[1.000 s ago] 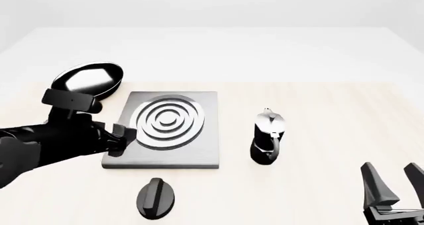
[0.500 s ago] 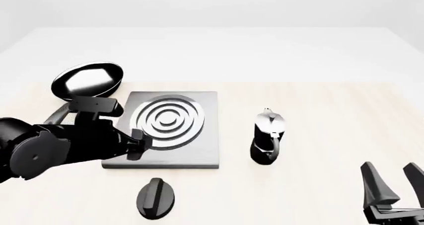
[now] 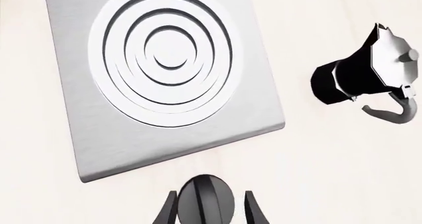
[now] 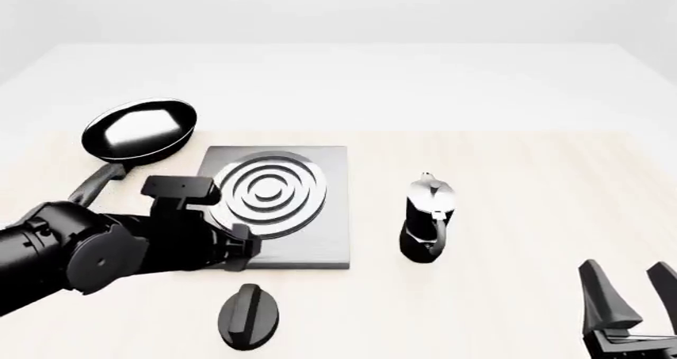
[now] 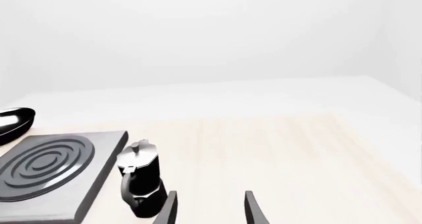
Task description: Turn on the stove and put the moka pot on it.
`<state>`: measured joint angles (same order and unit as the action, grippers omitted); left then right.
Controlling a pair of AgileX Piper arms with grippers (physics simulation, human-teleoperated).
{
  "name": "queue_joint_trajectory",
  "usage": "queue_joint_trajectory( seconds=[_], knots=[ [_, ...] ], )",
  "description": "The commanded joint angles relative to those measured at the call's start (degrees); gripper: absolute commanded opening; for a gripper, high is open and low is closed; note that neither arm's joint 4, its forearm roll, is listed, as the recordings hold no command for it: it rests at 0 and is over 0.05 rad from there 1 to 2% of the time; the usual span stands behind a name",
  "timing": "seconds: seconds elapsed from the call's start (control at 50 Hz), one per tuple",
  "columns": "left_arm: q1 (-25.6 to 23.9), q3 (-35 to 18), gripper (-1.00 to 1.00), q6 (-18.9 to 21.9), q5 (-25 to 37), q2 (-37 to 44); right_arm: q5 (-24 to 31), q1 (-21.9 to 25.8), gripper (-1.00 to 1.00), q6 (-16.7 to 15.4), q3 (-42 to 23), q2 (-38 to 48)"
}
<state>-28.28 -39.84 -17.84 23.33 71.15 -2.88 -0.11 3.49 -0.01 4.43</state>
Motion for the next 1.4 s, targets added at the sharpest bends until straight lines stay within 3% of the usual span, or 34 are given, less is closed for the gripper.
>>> queue_joint_trajectory(
  seconds=[0.02,0.22,0.52,1.4],
  knots=[
    [0.16,0.67,1.0,-0.04,-2.47,3.2,0.8,-0.45,1.0,0.05,0.0,-1.15],
    [-0.37,1.98,1.0,-0.32,-4.89,5.68,0.59,-0.4,1.0,0.3,0.0,-0.83],
    [-3.91,4.48,1.0,-4.21,-8.05,8.14,0.66,-0.27,1.0,0.43,0.0,-0.91],
    [-3.68,5.32,1.0,-3.65,-13.06,14.93,1.42,-0.24,1.0,1.75,0.0,-2.2]
  ],
)
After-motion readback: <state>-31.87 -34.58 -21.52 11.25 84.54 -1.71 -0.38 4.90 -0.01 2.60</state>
